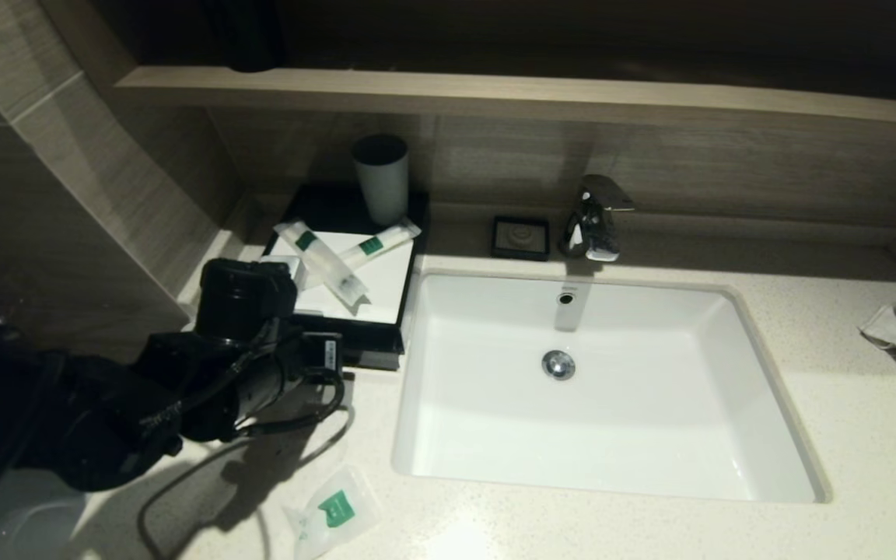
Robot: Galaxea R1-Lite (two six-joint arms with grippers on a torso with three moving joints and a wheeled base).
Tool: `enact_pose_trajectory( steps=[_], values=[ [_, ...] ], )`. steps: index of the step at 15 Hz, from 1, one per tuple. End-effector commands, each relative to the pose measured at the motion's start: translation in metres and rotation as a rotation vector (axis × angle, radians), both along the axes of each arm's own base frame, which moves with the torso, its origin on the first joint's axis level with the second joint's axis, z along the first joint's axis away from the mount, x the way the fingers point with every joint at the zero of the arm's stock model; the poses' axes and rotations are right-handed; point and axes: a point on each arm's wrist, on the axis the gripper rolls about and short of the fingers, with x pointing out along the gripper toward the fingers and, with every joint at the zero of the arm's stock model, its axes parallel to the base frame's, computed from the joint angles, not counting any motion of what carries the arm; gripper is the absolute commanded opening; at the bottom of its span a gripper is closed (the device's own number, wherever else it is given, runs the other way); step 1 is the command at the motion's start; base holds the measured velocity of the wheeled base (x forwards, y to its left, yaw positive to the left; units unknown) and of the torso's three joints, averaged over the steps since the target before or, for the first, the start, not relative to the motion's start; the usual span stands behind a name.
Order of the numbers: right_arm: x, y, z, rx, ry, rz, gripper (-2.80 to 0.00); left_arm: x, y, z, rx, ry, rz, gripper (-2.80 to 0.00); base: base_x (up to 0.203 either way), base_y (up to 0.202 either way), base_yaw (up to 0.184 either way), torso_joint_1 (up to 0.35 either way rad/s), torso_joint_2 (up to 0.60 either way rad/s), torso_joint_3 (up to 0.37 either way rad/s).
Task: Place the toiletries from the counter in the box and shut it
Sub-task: Open the drawer
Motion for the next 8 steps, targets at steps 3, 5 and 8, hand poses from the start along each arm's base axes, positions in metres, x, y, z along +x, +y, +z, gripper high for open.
enact_pose_trajectory(
  steps=[3, 5, 8],
  values=[
    [0.0, 0.0, 0.0001, 0.0, -0.001, 0.0, -2.8, 0.005, -0.0021, -0.0022, 0.002, 0.003, 0.003, -2.8, 0.0, 0.0, 0.0, 0.0, 0.0, 0.0],
    [0.0, 0.0, -0.0001, 0.0, 0.001, 0.0, -2.8, 0.0054, -0.0024, -0.0032, 0.003, 0.006, 0.0, -2.8, 0.0, 0.0, 0.0, 0.0, 0.0, 0.0],
    [0.0, 0.0, -0.0001, 0.0, 0.001, 0.0, -2.8, 0.0041, -0.0017, -0.0029, 0.003, 0.009, 0.001, -2.8, 0.0, 0.0, 0.0, 0.0, 0.0, 0.0]
  ],
)
